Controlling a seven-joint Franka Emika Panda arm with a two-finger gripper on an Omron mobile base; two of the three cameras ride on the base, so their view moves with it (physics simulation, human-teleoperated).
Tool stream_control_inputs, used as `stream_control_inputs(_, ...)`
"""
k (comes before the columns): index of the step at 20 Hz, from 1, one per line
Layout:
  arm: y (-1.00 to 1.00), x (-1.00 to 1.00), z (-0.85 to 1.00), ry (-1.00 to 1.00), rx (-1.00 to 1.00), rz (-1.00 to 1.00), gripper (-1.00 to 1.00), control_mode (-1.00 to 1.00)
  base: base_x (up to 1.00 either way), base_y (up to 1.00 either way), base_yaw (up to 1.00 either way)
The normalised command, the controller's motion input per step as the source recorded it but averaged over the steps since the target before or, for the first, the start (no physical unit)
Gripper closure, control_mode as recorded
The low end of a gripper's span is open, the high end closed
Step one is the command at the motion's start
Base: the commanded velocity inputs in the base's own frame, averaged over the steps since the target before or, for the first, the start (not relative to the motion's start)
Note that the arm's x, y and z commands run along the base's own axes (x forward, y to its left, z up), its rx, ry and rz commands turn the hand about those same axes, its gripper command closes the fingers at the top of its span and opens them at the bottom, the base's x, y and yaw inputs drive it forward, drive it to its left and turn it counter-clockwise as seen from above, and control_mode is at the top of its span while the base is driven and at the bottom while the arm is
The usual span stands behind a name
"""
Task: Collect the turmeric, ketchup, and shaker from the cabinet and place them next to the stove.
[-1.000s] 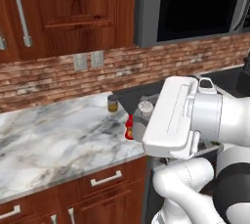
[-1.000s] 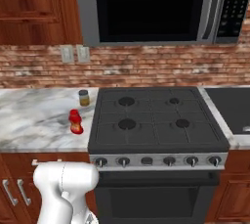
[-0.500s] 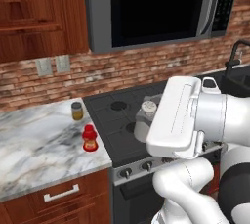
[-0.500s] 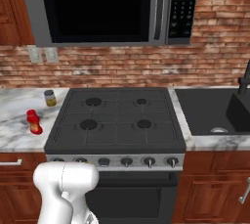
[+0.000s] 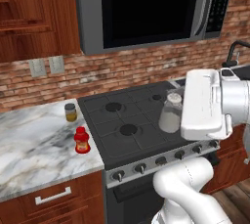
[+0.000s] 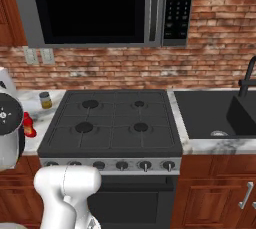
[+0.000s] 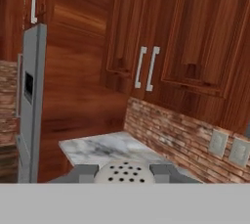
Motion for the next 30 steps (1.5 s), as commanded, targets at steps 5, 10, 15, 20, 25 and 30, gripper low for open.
stream_control_inputs(5,-0.41,0.53,-0.37,0.00,0.00,0.09,1.00,-1.00,0.00,0.00,0.00)
stream_control_inputs(10,-0.05,0.61,-0.28,0.00,0.00,0.09,1.00,-1.00,0.00,0.00,0.00)
stream_control_inputs(15,0.02,0.51,-0.37,-0.03,0.00,0.06,1.00,-1.00,0.00,0.00,0.00)
stream_control_inputs(20,0.04,0.49,-0.42,0.00,0.00,0.12,1.00,-1.00,0.00,0.00,0.00)
stream_control_inputs(25,0.12,0.18,-0.35,0.06,-0.02,0.14,1.00,-1.00,0.00,0.00,0.00)
stream_control_inputs(30,0.38,0.41,-0.28,0.10,0.00,0.10,1.00,-1.00,0.00,0.00,0.00)
